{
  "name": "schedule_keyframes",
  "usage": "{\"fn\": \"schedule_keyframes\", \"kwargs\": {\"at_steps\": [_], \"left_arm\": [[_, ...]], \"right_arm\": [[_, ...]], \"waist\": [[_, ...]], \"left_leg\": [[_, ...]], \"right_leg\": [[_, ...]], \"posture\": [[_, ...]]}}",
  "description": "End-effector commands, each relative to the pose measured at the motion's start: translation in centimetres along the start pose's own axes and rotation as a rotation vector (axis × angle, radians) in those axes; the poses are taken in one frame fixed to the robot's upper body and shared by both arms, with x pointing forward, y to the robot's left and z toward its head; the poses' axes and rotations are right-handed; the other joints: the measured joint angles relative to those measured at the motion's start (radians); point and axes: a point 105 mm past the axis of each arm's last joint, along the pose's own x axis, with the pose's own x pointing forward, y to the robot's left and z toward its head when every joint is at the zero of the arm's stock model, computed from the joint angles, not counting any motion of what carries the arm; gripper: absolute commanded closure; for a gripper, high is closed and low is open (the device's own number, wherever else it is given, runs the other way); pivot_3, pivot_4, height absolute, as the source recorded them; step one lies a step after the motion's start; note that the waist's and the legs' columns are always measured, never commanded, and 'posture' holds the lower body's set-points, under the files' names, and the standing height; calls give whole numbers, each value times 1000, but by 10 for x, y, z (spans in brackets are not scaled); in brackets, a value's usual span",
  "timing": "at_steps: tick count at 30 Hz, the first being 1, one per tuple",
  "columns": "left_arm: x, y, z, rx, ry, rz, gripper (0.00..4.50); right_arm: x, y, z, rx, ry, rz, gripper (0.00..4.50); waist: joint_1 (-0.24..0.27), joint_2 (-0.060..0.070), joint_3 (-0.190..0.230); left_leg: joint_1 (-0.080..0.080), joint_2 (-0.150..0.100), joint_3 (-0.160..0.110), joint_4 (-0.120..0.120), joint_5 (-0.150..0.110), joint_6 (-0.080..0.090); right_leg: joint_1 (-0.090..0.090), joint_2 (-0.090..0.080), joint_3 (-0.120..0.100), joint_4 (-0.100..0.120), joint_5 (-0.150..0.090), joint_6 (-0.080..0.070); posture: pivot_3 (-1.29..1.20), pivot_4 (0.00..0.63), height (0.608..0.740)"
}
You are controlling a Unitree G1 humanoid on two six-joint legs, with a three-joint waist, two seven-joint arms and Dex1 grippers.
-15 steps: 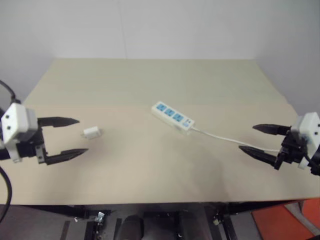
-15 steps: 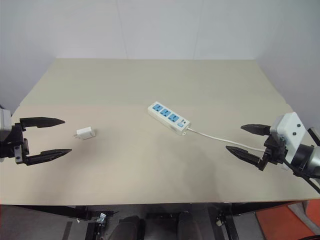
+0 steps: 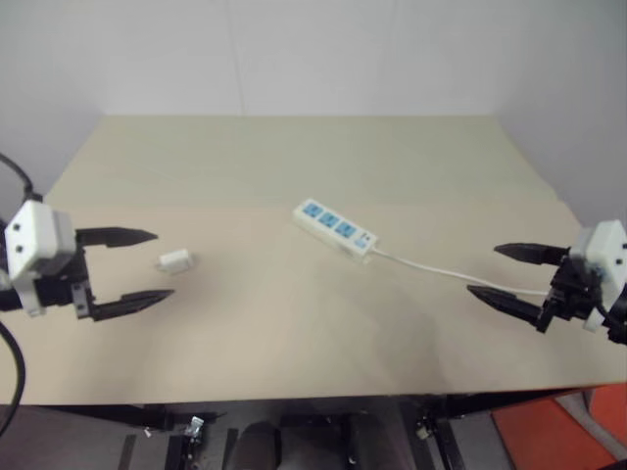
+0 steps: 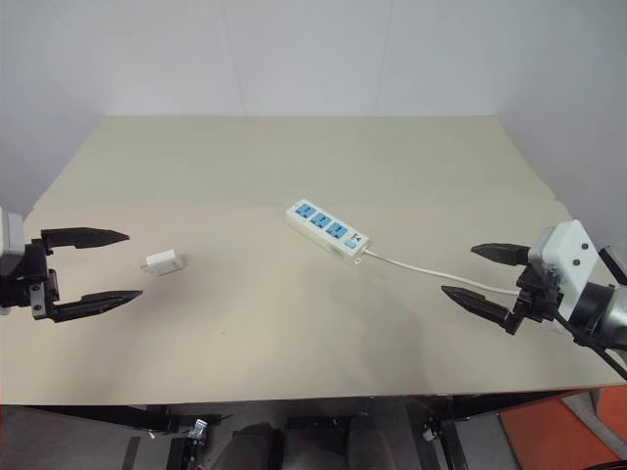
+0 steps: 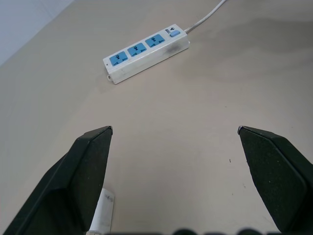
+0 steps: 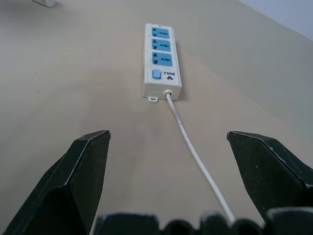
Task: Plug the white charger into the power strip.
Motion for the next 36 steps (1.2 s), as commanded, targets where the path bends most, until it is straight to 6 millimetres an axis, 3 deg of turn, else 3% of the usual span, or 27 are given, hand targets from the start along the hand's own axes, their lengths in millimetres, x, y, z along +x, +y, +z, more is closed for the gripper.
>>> {"fn": "schedule_keyframes", "kwargs": {"at_steps": [1, 4, 8, 14, 20, 36], "left_arm": [[0, 2, 8, 32, -14, -3, 0], [2, 2, 10, 35, -19, -8, 0], [9, 4, 13, 46, -40, -24, 0], [15, 6, 17, 52, -61, -36, 0], [20, 5, 20, 52, -75, -53, 0], [21, 3, 19, 45, -88, -52, 0]], "right_arm": [[2, 0, 9, -26, -35, -13, 17], [16, 0, 10, 8, -78, -37, 17], [62, 6, 5, 56, -139, -63, 17], [119, -1, 1, 127, -196, -136, 17], [161, -4, -1, 137, -201, -120, 17], [210, -5, -11, 158, -201, -49, 17]], "waist": [[0, 0, 0], [-3, 0, 0], [-10, 0, 0], [-12, 0, 0], [-16, 1, 1], [-32, 1, 1]], "left_leg": [[0, 0, 0, 0, 0, 0], [0, 0, 0, 0, 0, 0], [2, 0, 2, 0, 0, 0], [0, 0, 2, 0, 0, 0], [-1, 0, 2, -1, 0, 0], [0, 0, 2, -1, 0, 0]], "right_leg": [[0, 0, 0, 0, 0, 0], [0, 0, 0, 0, 0, 0], [0, 1, 2, 1, 0, 0], [-4, 1, 3, 1, 5, -7], [-5, 1, 3, 1, 5, -8], [-5, 1, 3, 3, 6, -8]], "posture": [[0, 150, 740], [0, 150, 740], [0, 150, 740], [0, 150, 740], [0, 150, 740], [0, 150, 740]]}}
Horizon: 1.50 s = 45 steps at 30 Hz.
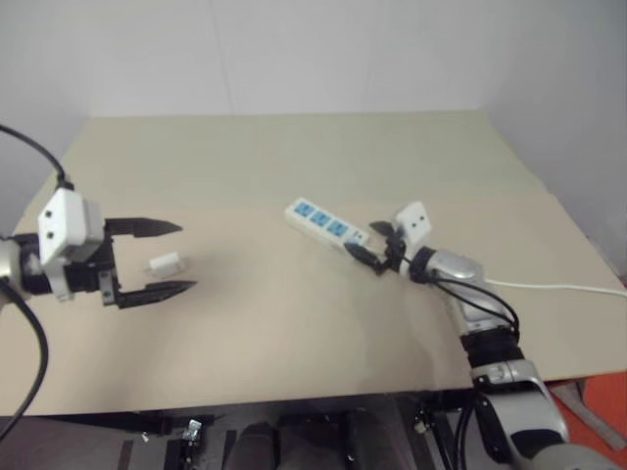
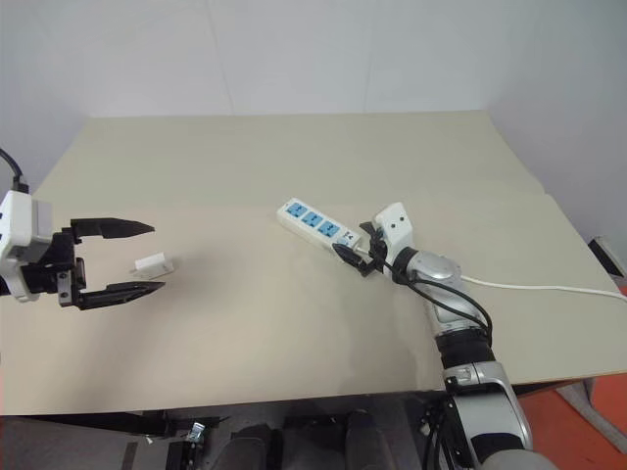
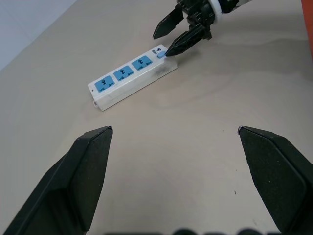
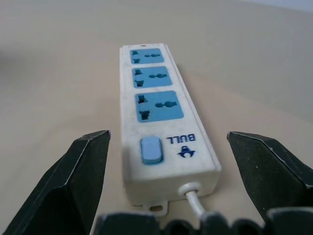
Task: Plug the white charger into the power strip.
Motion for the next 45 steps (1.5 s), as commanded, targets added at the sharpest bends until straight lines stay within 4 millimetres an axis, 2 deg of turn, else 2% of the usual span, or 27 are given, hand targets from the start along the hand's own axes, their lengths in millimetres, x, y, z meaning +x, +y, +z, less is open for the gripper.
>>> {"fn": "schedule_keyframes", "kwargs": {"at_steps": [1, 7, 14, 24, 28, 29, 35, 40, 45], "left_arm": [[-2, 0, 10, 28, -27, 4, 0], [-4, -1, 10, 29, -23, 10, 0], [-6, -3, 10, 29, -20, 12, 0], [-10, -3, 10, 33, -12, 19, 0], [-10, -2, 10, 33, -10, 21, 0], [-10, -2, 10, 33, -9, 21, 0], [-10, -2, 11, 36, -12, 16, 0], [-9, 0, 12, 38, -14, 7, 0], [-5, 5, 13, 46, -19, -24, 0]], "right_arm": [[8, -3, 9, -37, -41, 7, 17], [19, -5, -1, -6, -21, 20, 17], [28, 2, -7, 33, -25, 81, 17], [29, 12, -22, 71, -9, 151, 17], [27, 13, -25, 74, -18, 157, 931], [27, 13, -25, 74, -21, 159, 1042], [25, 15, -22, 72, -52, 172, 1041], [16, 31, -10, 35, -126, 276, 1041], [-10, 63, -11, -77, -116, 464, 1041]], "waist": [[0, 0, 0], [0, 0, 0], [-2, 0, 0], [-21, 0, 0], [-22, 0, 0], [-22, 0, 0], [-22, 1, 0], [-22, 1, 0], [-20, 1, 1]], "left_leg": [[0, 0, 0, 0, 0, 0], [0, 0, 0, 0, 0, 0], [0, 0, 0, -1, 0, 0], [0, 0, -1, -1, 0, 0], [1, 0, -1, -1, 0, 0], [1, 0, -1, -1, 0, 0], [1, 0, -1, -1, 0, 0], [0, 0, -1, -1, 0, 0], [0, 0, -2, -1, 0, -1]], "right_leg": [[0, 0, 0, 0, 0, 0], [0, 0, 0, 0, 0, 0], [0, 0, 0, 0, 0, -1], [0, 0, 0, 0, 1, -1], [0, 0, 0, 1, 1, -1], [0, 0, 0, 1, 1, -1], [0, 0, 0, 1, 1, -1], [0, 0, 0, 1, 1, -1], [-1, 0, 0, 1, 1, 0]], "posture": [[0, 150, 740], [0, 150, 740], [0, 150, 740], [0, 150, 740], [0, 150, 740], [0, 150, 740], [0, 150, 740], [0, 150, 740], [0, 150, 740]]}}
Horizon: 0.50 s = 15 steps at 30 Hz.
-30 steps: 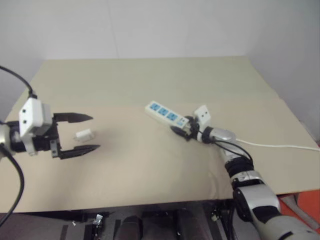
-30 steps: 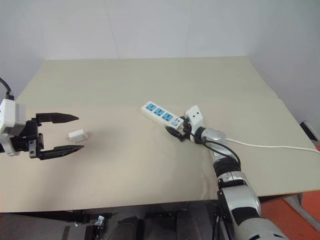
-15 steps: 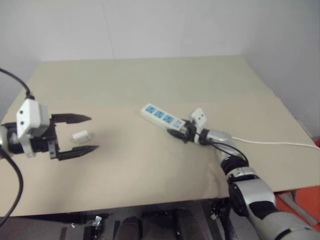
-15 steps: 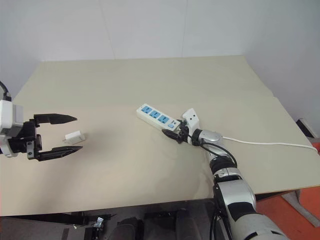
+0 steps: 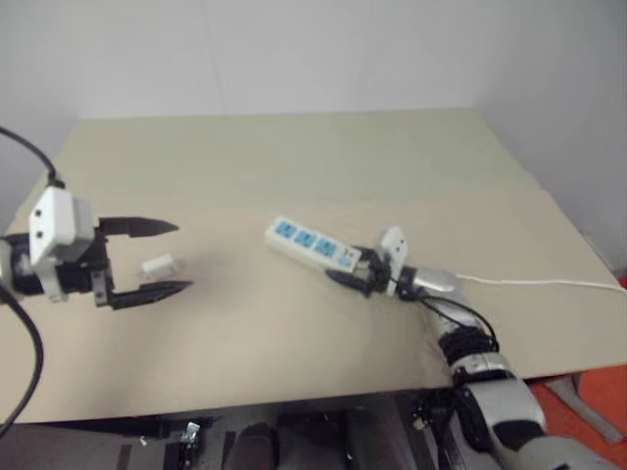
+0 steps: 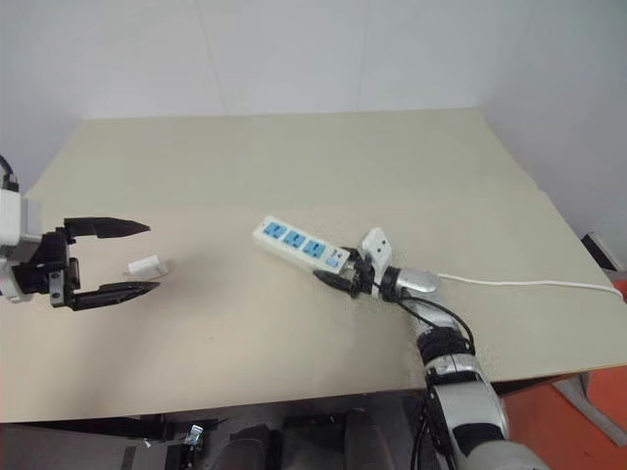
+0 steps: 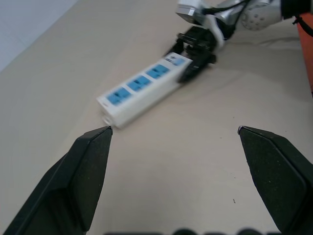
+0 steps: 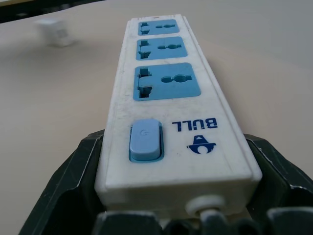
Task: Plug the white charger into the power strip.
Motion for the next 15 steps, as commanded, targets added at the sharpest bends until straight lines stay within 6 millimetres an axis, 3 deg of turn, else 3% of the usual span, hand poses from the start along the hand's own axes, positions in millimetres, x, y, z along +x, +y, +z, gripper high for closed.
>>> {"fn": "schedule_keyframes", "kwargs": {"at_steps": [1, 7, 15], "left_arm": [[0, 5, 9, 50, -5, -19, 0], [9, 15, 7, 68, 0, -61, 0], [9, 22, 4, 78, 19, -60, 0]], "right_arm": [[-3, 22, 22, -104, -26, 138, 1041], [-7, 51, 19, -162, 27, 281, 1041], [0, 58, 1, -184, 107, 332, 1041]], "waist": [[0, 0, 0], [-3, 0, 0], [-2, 0, 0]], "left_leg": [[0, 0, 0, 0, 0, 0], [1, 0, 1, 0, 0, 0], [1, 0, 1, 0, 0, 0]], "right_leg": [[0, 0, 0, 0, 0, 0], [0, 1, 1, 1, 0, 0], [0, 1, 1, 1, 0, 0]], "posture": [[0, 150, 740], [0, 150, 740], [0, 150, 740]]}}
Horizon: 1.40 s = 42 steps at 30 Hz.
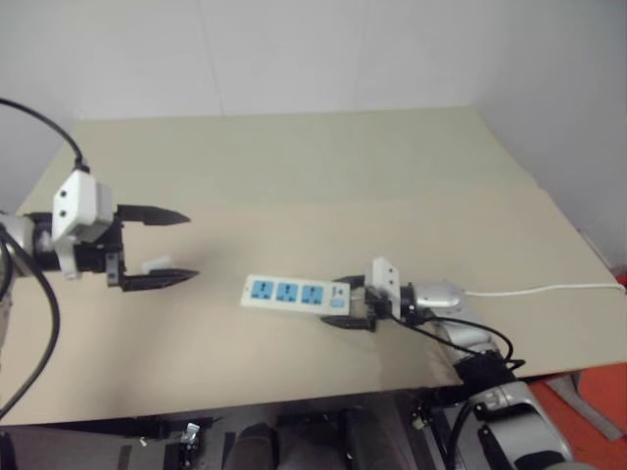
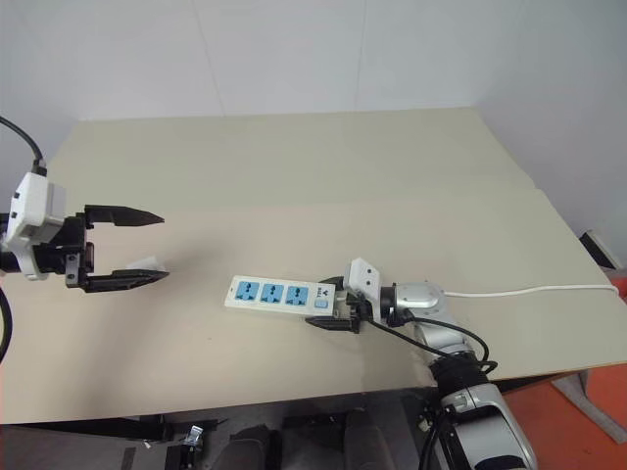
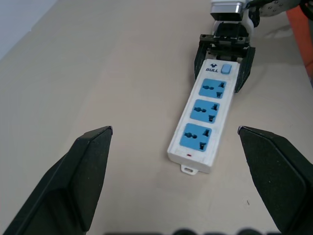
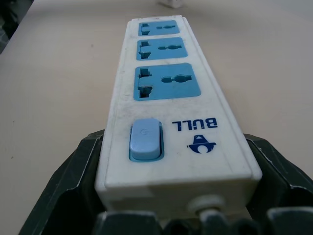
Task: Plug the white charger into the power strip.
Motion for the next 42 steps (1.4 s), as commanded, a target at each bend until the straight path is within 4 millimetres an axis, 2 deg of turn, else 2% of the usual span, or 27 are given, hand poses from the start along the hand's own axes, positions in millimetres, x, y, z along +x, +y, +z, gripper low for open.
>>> {"fn": "schedule_keyframes", "kwargs": {"at_steps": [1, 5, 10, 16, 22, 25, 31, 38, 42], "left_arm": [[-4, 4, 9, 59, 4, 8, 0], [-8, 10, 0, 64, 84, 40, 0], [-21, 42, -12, 58, 227, 169, 0], [-31, 70, -25, 26, 464, 159, 0], [-20, 96, -38, -50, 640, 116, 0], [-12, 98, -39, -65, 718, 43, 0], [5, 107, -47, -58, 870, 9, 0], [18, 96, -66, -121, 998, -61, 0], [22, 92, -81, -186, 1063, -27, 0]], "right_arm": [[7, 2, 2, -30, 8, 46, 1041], [8, 5, -3, -12, 8, 88, 1041], [9, 11, 4, -7, -52, 155, 1041], [12, 9, 1, -11, -48, 164, 1041], [16, 7, 0, -12, -47, 163, 1041], [16, 6, 0, -13, -47, 157, 1041], [13, 6, 0, -10, -41, 144, 1041], [9, 6, -1, -7, -29, 128, 1041], [10, 7, -1, -4, -29, 123, 1041]], "waist": [[0, 0, 0], [-2, 0, 0], [3, 0, 0], [0, -1, 0], [-1, -1, 0], [-2, -2, 0], [-2, -2, 0], [-1, -2, 0], [0, -2, 0]], "left_leg": [[0, 0, 0, 0, 0, 0], [1, 0, 0, 0, 0, 0], [1, 0, 0, 0, 0, 0], [0, 0, 0, 0, 0, 0], [3, 0, 0, 1, 0, 0], [3, 0, 0, 2, 0, 0], [3, 1, 0, 2, 0, 0], [-1, 0, 0, 2, 0, 0], [-4, 0, 0, 3, 0, 0]], "right_leg": [[0, 0, 0, 0, 0, 0], [0, 0, 0, 0, 0, 0], [0, 1, 0, 0, 0, 0], [0, 1, 0, 0, 0, 0], [4, 3, 0, 1, 0, 0], [4, 3, 0, 1, 0, 0], [3, 3, 1, 1, 0, 0], [-1, 2, 1, 2, 0, 1], [-5, 2, 1, 11, 0, 1]], "posture": [[0, 150, 740], [0, 150, 740], [0, 150, 740], [0, 150, 740], [0, 150, 740], [0, 150, 740], [0, 150, 740], [0, 150, 740], [0, 150, 740]]}}
